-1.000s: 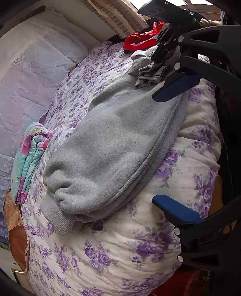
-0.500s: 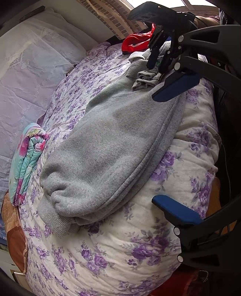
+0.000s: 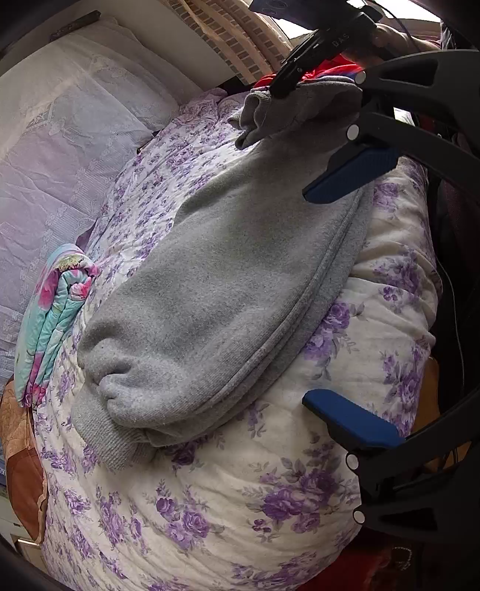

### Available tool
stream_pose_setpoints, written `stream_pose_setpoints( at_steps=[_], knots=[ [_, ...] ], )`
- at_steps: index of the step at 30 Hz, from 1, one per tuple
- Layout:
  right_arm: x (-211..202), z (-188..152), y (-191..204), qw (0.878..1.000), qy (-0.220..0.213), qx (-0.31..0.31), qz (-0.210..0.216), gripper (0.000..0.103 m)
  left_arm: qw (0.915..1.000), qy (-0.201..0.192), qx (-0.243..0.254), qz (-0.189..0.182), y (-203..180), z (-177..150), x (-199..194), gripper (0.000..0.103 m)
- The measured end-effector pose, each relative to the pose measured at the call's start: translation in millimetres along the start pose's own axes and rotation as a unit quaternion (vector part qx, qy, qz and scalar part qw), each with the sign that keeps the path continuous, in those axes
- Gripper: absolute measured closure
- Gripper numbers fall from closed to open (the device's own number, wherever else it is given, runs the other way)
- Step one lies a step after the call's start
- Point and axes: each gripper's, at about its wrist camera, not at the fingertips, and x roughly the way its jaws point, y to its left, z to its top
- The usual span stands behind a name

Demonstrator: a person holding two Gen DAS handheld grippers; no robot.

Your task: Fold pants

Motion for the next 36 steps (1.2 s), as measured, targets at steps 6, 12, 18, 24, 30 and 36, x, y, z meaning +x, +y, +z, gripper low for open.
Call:
stream_pose_setpoints(
  at_steps=[6,12,18,24,30,36],
  knots=[
    [57,-31,7,0.997,0.072,-0.019,0.015,0.073,1.0000,0.003,0.000,0.002,-1,2,0,0.005],
    [25,-11,11,0.998,0.045,-0.033,0.004,0.071,0.9999,0.008,-0.006,0.001,3,6,-1,0.005],
    [50,-19,11,0.995,0.091,-0.047,-0.002,0.073,1.0000,0.006,-0.005,0.000,1,4,1,0.005],
    [43,-16,2,0.996,0.082,-0.010,0.019,0.091,0.9999,0.008,-0.007,-0.005,4,5,0,0.005],
    [42,-17,-7,0.995,0.089,0.020,0.040,0.081,1.0000,0.006,-0.005,-0.006,5,2,0,0.005],
    [45,-15,-2,0.995,0.091,0.011,0.025,0.081,0.9999,0.008,-0.006,-0.005,4,1,0,0.005]
  ],
)
